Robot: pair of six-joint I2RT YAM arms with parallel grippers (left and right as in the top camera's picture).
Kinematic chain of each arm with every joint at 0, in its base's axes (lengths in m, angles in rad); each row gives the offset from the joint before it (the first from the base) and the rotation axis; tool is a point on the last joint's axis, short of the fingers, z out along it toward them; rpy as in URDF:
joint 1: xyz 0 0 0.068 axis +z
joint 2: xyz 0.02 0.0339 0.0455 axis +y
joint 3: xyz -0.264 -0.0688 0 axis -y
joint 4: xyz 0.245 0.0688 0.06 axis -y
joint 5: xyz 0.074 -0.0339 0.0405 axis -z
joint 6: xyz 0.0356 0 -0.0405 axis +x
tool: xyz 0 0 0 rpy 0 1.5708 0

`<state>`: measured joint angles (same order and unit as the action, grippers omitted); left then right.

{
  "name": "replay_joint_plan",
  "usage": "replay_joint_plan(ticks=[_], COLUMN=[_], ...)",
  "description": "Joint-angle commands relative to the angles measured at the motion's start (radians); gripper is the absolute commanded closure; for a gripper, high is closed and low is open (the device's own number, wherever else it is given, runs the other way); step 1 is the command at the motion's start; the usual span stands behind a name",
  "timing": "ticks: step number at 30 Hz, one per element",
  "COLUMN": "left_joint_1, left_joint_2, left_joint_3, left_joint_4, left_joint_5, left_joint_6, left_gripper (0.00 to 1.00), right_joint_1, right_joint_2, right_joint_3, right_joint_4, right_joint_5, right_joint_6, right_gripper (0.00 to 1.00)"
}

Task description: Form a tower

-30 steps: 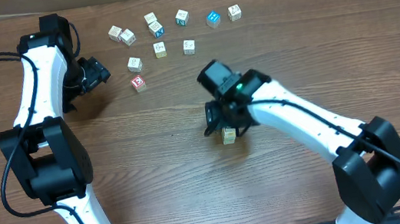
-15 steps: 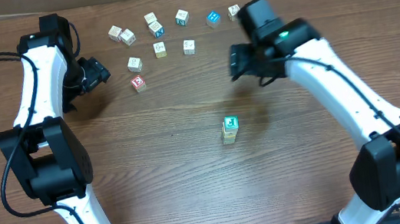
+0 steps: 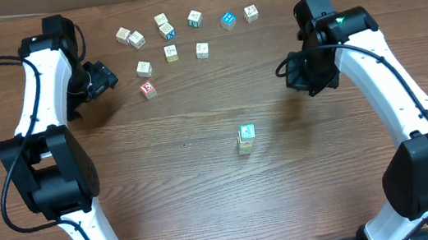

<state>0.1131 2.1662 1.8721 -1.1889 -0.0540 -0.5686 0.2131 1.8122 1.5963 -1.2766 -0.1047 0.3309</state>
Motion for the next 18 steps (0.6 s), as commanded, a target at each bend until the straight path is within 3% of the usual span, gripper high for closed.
replay_joint_plan(ticks=[1,18], left_joint_1=[-0.003,-0.003], left_joint_2=[-0.029,-0.029], left_joint_3=[0.016,0.016], left_joint_4=[-0.003,-0.003], left_joint_5=[-0.008,-0.008], left_joint_6=[0.015,0.015], left_gripper=[0.0,0.0], right_joint_1=[0.025,0.175], right_joint_2=[-0.002,-0.002], right_joint_3=[0.001,-0.187], right_joint_4=[-0.005,0.113], right_joint_5=[-0.113,-0.115], right_joint_6=[-0.045,0.017], right_gripper=[0.96,0.94])
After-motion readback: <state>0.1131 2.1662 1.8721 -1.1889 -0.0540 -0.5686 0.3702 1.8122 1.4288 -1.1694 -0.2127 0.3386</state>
